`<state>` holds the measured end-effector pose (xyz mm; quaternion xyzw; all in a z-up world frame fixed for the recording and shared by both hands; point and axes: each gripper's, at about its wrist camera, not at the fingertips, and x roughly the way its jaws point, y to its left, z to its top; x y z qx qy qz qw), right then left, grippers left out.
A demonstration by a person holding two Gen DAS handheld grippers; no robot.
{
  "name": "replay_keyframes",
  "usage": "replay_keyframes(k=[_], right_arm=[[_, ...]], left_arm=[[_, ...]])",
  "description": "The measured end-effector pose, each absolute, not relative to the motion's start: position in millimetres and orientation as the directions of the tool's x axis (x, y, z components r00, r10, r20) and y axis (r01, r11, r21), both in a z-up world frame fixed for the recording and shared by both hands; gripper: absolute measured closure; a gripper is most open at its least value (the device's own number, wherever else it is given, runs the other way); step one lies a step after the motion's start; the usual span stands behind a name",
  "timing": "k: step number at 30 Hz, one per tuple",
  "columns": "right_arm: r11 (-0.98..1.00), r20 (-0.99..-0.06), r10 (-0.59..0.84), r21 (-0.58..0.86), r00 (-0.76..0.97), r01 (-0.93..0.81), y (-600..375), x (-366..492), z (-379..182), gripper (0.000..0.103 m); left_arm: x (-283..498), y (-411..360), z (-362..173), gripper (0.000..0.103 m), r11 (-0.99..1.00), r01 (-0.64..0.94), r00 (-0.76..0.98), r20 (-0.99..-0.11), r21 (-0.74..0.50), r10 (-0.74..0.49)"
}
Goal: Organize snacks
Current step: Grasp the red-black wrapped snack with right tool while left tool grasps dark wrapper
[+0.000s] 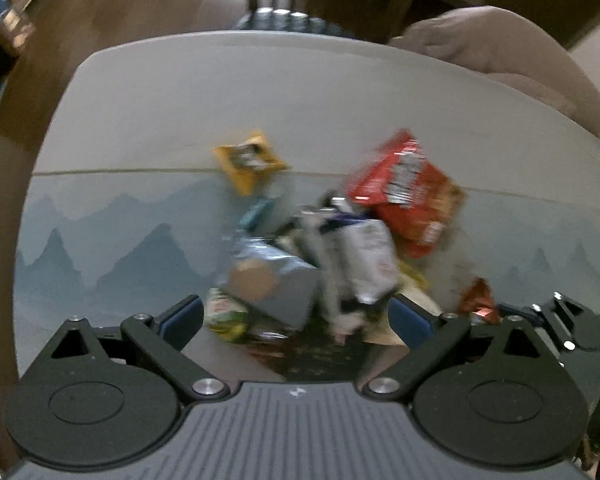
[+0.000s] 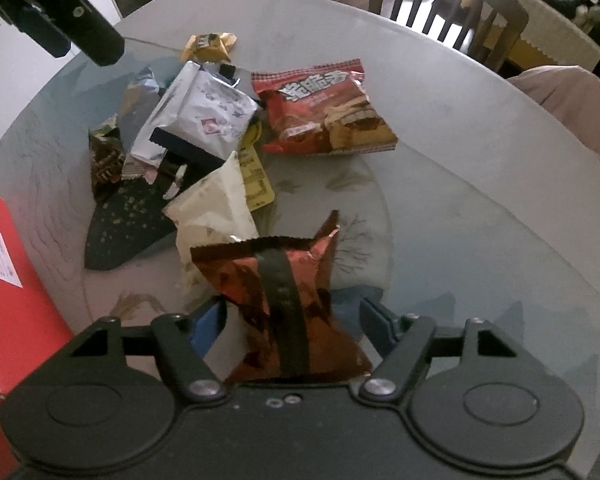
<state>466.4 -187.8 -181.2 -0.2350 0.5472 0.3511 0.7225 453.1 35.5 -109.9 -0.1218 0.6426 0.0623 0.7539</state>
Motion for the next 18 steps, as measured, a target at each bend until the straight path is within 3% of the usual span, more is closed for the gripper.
replay_keyframes(k=[10, 18], right_arm=[[0.672, -0.959, 0.256, 0.086, 0.121, -0.736, -185, 470, -190, 0.054], [0.675, -0.955, 0.276, 0.114, 0.107, -0.729, -187, 462, -189, 0.058]], left_arm=[[449, 62, -156, 0.007, 0.952, -0.294, 0.057, -0.996, -0.086, -0.072], [438, 50, -195, 0.030, 0.959, -0.264, -0.053, -0.991, -0.107, -0.125]])
